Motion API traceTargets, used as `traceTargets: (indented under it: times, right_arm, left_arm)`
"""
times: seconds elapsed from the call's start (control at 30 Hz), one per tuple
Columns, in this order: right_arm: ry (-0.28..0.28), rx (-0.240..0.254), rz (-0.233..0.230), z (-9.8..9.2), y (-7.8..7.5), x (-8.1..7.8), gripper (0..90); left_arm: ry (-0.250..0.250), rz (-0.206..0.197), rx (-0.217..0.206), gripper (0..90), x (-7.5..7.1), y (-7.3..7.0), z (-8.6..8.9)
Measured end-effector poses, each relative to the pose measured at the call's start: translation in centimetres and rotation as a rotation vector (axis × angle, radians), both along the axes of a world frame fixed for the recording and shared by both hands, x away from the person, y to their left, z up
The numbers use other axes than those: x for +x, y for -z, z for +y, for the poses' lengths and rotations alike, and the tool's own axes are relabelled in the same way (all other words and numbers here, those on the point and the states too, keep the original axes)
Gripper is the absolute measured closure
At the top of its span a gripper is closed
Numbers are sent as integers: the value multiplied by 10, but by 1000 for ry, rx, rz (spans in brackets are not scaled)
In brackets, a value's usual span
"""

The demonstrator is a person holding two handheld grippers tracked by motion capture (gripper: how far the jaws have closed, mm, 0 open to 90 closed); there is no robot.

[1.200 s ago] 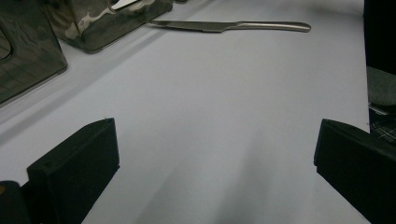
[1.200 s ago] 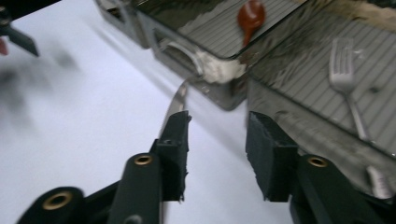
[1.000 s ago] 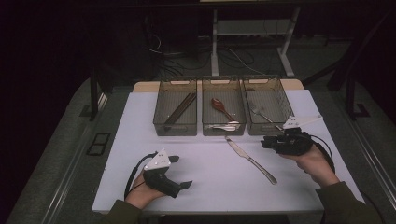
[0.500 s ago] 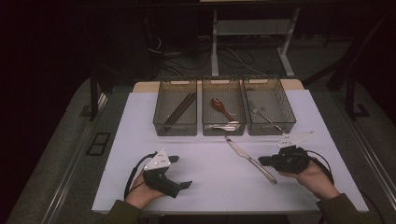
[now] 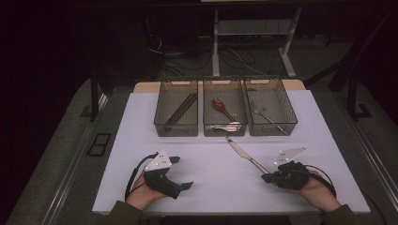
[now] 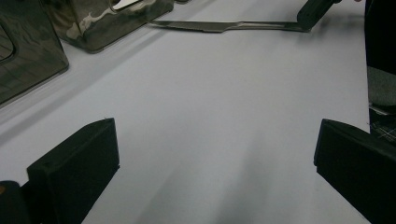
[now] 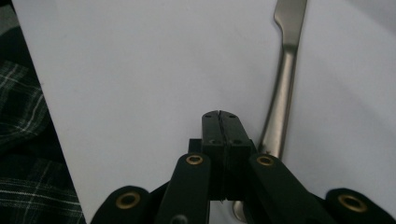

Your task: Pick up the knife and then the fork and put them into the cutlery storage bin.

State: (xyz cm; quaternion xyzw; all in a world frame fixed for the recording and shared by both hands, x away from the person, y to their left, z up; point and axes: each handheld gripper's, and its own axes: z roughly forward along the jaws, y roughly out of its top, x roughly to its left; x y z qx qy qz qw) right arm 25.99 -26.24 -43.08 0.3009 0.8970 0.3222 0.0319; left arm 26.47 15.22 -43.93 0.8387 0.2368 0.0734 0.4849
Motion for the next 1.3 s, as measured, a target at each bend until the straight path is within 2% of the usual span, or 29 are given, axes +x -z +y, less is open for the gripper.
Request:
traceTargets:
  times: [0.17,0.33,0.73,0.87,0.93,1.03,1.2,1.3]
  right_arm:
    - [12,-64,-4,-1,5,0,891]
    - [20,-86,-22,-3,5,1,892]
    - [67,-107,-35,-13,6,11,892]
    - [61,-101,-31,-14,6,13,891]
    - [57,-79,-9,-14,3,14,852]
    - [49,-72,-5,-14,-3,18,802]
    - [21,-101,24,-9,-11,29,714]
    - [10,-120,29,-4,-17,36,692]
  left_arm:
    - [-2,1,-2,0,0,0,0]
    - [-1,0,-1,0,0,0,0]
    - [2,2,5,0,0,0,0]
    - [1,1,5,0,0,0,0]
    - [0,1,3,0,0,0,0]
    - [-1,2,0,0,0,0,0]
    - [-1,0,-1,0,0,0,0]
    - [-2,1,0,0,0,0,0]
